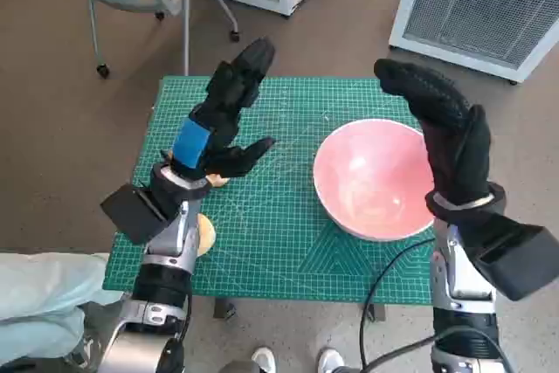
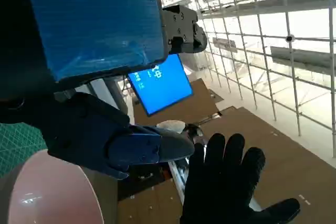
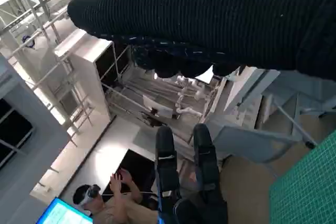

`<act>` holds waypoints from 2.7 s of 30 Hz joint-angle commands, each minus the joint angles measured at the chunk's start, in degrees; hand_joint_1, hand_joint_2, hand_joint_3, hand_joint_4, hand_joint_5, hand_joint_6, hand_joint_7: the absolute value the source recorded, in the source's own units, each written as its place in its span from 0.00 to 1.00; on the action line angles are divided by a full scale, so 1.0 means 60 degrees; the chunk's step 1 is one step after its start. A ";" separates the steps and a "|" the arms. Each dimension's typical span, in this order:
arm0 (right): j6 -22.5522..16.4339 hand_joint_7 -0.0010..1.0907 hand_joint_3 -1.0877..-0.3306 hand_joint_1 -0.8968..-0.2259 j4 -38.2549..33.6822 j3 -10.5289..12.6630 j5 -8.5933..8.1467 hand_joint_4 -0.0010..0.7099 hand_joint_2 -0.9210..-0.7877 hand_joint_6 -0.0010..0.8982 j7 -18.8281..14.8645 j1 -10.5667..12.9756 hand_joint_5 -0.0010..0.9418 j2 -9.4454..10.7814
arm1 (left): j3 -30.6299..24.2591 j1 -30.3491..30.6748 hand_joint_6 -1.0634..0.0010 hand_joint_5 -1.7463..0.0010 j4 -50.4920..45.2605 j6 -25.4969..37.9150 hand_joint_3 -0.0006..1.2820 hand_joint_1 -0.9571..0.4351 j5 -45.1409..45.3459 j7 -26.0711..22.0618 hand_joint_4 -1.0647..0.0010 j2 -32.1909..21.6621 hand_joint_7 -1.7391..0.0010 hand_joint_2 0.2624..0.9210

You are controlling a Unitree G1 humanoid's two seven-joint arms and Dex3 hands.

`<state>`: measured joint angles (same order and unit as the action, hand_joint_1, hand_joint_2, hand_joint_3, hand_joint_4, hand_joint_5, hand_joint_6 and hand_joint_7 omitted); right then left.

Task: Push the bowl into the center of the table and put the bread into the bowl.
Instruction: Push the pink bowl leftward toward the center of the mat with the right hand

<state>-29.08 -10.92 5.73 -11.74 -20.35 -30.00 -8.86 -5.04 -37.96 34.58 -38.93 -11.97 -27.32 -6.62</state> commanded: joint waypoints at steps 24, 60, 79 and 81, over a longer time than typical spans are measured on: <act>-0.0001 0.35 0.47 0.35 -0.0320 -0.0040 -0.0222 0.07 0.00 0.00 -0.0237 0.0029 0.00 -0.0051 | -0.0009 -0.0061 0.99 0.99 -0.0057 -0.0001 0.27 0.24 0.0042 0.0208 0.89 -0.0001 0.78 1.00; -0.1532 0.31 0.45 0.39 -0.2363 0.2030 -0.0698 0.00 0.00 0.00 0.0414 0.0951 0.00 -0.0718 | -0.0300 -0.0052 0.98 0.99 0.0202 -0.0142 0.27 0.24 -0.0070 0.0274 0.88 -0.0006 0.78 1.00; -0.2524 0.29 0.43 0.45 -0.6638 0.2376 -0.0381 0.00 0.00 0.00 0.1190 0.0189 0.00 -0.0610 | -0.0385 -0.0123 0.97 0.99 0.0398 -0.0202 0.27 0.23 -0.0043 0.0291 0.87 -0.0011 0.79 1.00; -0.2495 0.29 0.42 0.46 -0.7070 0.2412 -0.0443 0.00 0.00 0.01 0.1195 0.0012 0.00 -0.0554 | -0.0385 -0.0126 0.97 0.99 0.0390 -0.0202 0.27 0.23 -0.0031 0.0297 0.87 -0.0026 0.80 1.00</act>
<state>-44.62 -48.63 19.85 -14.29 -13.86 -28.45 -13.07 -7.17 -37.95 36.84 -39.51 -12.00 -25.79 -6.54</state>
